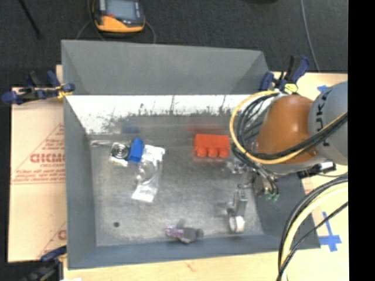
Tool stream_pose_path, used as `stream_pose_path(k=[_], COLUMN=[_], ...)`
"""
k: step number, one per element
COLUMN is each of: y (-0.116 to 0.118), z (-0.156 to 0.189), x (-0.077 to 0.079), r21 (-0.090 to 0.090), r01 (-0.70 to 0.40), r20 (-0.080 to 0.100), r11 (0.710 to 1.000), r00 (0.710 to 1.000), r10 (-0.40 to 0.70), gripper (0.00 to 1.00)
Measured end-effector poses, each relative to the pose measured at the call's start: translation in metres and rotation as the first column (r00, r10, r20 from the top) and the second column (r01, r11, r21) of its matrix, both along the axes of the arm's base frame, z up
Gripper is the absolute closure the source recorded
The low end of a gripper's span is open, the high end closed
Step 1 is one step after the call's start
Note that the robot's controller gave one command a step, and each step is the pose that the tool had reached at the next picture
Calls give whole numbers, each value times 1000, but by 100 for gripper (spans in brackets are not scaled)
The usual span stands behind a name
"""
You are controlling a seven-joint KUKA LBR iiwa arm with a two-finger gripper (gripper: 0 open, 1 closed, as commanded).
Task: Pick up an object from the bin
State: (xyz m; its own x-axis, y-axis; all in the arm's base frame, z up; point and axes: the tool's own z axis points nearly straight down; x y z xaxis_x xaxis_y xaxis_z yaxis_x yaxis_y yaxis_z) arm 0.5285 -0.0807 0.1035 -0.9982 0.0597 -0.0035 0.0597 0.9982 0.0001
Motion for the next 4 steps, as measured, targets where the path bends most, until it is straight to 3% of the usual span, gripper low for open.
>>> stream_pose_path(k=[1,2,3,4], y=[-11,-64,-62,-61], z=[-27,-29,-28,124], x=[-50,-49,-50,-23], r21=[-12,-11,-9,-8], r01=[-391,-423,-425,-390], r20=[16,13,10,7], r11=[920,906,905,921], r00=[920,906,905,921], r10=[391,423,425,390], gripper=[0,0,100,100])
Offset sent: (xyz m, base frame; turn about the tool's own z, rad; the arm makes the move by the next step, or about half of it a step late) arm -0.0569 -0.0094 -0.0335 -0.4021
